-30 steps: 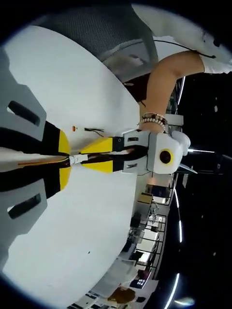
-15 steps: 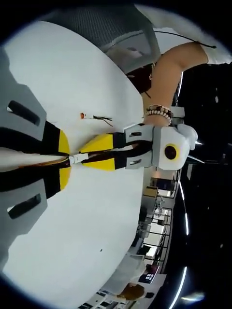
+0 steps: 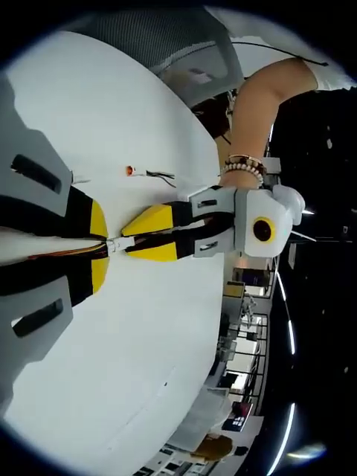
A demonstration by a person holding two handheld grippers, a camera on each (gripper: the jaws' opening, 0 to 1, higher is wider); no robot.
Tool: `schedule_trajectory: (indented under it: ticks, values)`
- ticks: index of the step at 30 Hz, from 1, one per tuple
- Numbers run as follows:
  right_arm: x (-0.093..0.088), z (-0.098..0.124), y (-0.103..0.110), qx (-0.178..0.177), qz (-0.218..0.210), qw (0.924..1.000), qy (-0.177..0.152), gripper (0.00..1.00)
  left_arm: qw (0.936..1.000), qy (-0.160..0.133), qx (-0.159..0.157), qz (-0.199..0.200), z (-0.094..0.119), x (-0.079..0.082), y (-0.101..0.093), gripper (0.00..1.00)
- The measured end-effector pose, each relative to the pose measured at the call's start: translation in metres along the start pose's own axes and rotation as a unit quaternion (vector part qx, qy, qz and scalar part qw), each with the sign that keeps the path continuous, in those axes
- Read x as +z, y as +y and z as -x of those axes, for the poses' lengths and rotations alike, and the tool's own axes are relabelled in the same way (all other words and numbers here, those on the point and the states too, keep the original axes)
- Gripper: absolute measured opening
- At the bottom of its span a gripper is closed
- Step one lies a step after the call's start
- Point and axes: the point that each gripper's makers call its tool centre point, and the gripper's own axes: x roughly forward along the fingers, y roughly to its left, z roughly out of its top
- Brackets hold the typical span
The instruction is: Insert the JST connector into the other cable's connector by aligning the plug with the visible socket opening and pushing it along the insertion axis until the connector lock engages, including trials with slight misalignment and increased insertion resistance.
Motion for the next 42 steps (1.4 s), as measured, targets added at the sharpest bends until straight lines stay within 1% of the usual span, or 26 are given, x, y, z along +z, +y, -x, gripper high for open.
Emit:
schedule_trajectory:
  ticks: [3,5,6,15,17,19,22,24,28,31,36,41,42]
  values:
    - [0.000,0.000,0.000,-0.002,0.002,1.0000,0.002,0.05,1.0000,0.000,0.002,0.005,0.000,-0.001,0.000,0.02]
    - [0.000,0.000,-0.001,-0.003,0.007,1.0000,0.003,0.05,0.9999,0.010,0.003,0.007,0.000,-0.006,-0.001,0.02]
    - [0.000,-0.001,-0.001,-0.003,0.008,1.0000,0.003,0.05,1.0000,0.005,0.004,0.006,0.000,-0.004,0.000,0.03]
    - [-0.001,0.000,-0.002,-0.004,-0.012,0.9999,-0.001,0.06,1.0000,0.004,0.003,0.004,-0.001,-0.004,-0.001,0.03]
    - [-0.001,0.000,-0.004,-0.007,-0.032,0.9995,-0.002,0.07,1.0000,0.003,-0.001,0.008,-0.001,-0.004,-0.002,0.05]
    - [0.000,0.002,-0.004,-0.008,-0.032,0.9995,-0.004,0.07,0.9999,-0.001,-0.004,0.011,0.000,-0.003,-0.003,0.07]
    - [0.003,0.005,-0.005,-0.006,-0.041,0.9991,-0.012,0.07,0.9997,-0.017,0.003,0.017,0.004,0.003,-0.001,0.08]
    - [0.007,0.008,-0.008,-0.013,-0.048,0.9985,-0.020,0.09,0.9993,-0.031,0.008,0.020,0.008,0.011,0.001,0.08]
    - [0.012,0.015,-0.013,-0.024,-0.048,0.9982,-0.027,0.09,0.9988,-0.043,0.017,0.015,0.014,0.021,0.003,0.08]
    - [0.014,0.019,-0.010,-0.025,-0.050,0.9980,-0.030,0.11,0.9985,-0.049,0.020,0.011,0.018,0.027,0.001,0.10]
    - [0.019,0.023,-0.001,-0.018,-0.041,0.9986,-0.028,0.13,0.9988,-0.045,0.021,0.004,0.024,0.029,-0.005,0.11]
    - [0.028,0.026,0.009,-0.014,-0.033,0.9986,-0.039,0.13,0.9987,-0.045,0.023,0.003,0.028,0.027,-0.013,0.11]
    - [0.030,0.026,0.011,-0.011,-0.032,0.9985,-0.042,0.13,0.9988,-0.043,0.023,0.003,0.028,0.026,-0.017,0.11]
